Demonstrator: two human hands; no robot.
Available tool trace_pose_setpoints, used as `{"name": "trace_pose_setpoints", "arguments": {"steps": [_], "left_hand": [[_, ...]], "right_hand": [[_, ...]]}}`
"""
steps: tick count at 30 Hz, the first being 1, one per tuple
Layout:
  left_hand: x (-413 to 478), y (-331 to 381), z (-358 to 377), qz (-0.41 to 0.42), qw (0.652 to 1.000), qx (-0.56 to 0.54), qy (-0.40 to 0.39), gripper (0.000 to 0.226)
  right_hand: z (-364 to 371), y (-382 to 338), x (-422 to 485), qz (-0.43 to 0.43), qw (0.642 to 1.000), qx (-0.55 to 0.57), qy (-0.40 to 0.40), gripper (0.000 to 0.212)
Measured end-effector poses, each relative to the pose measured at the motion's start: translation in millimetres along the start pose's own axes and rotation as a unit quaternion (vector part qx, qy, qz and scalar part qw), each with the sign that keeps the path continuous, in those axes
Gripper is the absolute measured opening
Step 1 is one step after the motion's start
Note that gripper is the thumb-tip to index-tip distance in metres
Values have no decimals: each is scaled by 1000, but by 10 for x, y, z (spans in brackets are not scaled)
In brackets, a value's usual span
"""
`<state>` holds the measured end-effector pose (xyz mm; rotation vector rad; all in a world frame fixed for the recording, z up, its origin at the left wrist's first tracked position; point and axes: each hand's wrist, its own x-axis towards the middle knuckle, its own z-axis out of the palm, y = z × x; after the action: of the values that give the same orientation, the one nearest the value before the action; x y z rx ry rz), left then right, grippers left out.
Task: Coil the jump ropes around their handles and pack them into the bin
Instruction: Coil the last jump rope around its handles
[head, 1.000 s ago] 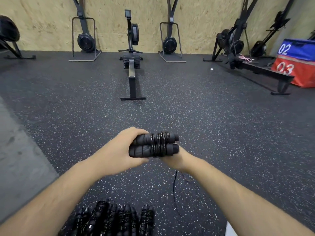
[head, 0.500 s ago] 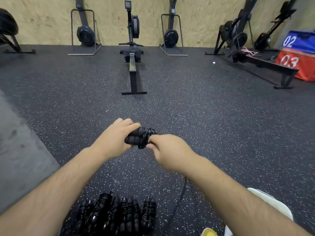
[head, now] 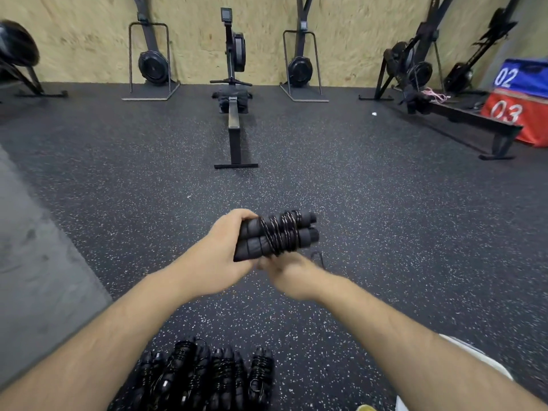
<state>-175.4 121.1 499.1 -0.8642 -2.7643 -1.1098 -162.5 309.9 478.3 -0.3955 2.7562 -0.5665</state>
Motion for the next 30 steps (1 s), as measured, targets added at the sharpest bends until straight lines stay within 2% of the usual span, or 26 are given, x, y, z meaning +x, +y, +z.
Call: {"name": "trace_pose_setpoints", "arguments": {"steps": [1, 2, 3, 4, 6, 8, 11, 13, 16, 18, 20, 22, 24, 27, 28, 30], "left_hand": [[25, -49, -1, -5, 1000, 24, 20, 63], [50, -105, -6, -12, 998, 45, 35, 61], [74, -156, -20, -16, 996, 67, 50, 59], [99, -209, -33, -19, 993, 94, 63, 58], [138, -302, -62, -20, 986, 152, 70, 56], [159, -352, -61, -19, 978, 203, 43, 55], [147, -369, -23, 6, 969, 248, -7, 56], [117, -351, -1, 39, 970, 234, -45, 54], [46, -226, 20, 59, 978, 174, -98, 57], [-9, -77, 10, 28, 986, 115, -118, 66], [-70, 76, -25, 11, 990, 45, -131, 79], [-114, 200, -72, 44, 992, 0, -119, 87], [-127, 254, -101, 64, 994, -50, -73, 86], [-77, 194, -99, 60, 997, -39, 5, 77], [-57, 139, -97, 52, 998, -9, 21, 77], [-15, 18, -104, 26, 997, 53, 42, 75]], "right_hand": [[64, -98, -23, -48, 997, -44, 46, 31], [95, -158, -26, -62, 997, -24, 49, 28], [157, -245, -44, -46, 997, -61, 8, 24], [195, -292, -92, -21, 999, -23, -21, 18], [209, -371, -227, -9, 1000, -4, -11, 9], [153, -473, -353, -5, 999, -45, 25, 9], [-8, -570, -493, -41, 980, -145, 134, 8], [-179, -507, -445, -78, 955, -197, 205, 9], [-414, -258, -248, -127, 931, -227, 255, 20], [-553, -46, -150, -125, 941, -189, 250, 24], [-632, 197, -62, -98, 965, -89, 226, 22], [-626, 375, 3, -79, 977, 31, 194, 16], [-506, 445, 33, -51, 982, 124, 135, 14], [-152, 283, 92, 9, 1000, 21, 2, 23], [-34, 159, 90, 8, 1000, -10, -1, 28], [166, -140, 0, -17, 999, 30, 9, 29]]}}
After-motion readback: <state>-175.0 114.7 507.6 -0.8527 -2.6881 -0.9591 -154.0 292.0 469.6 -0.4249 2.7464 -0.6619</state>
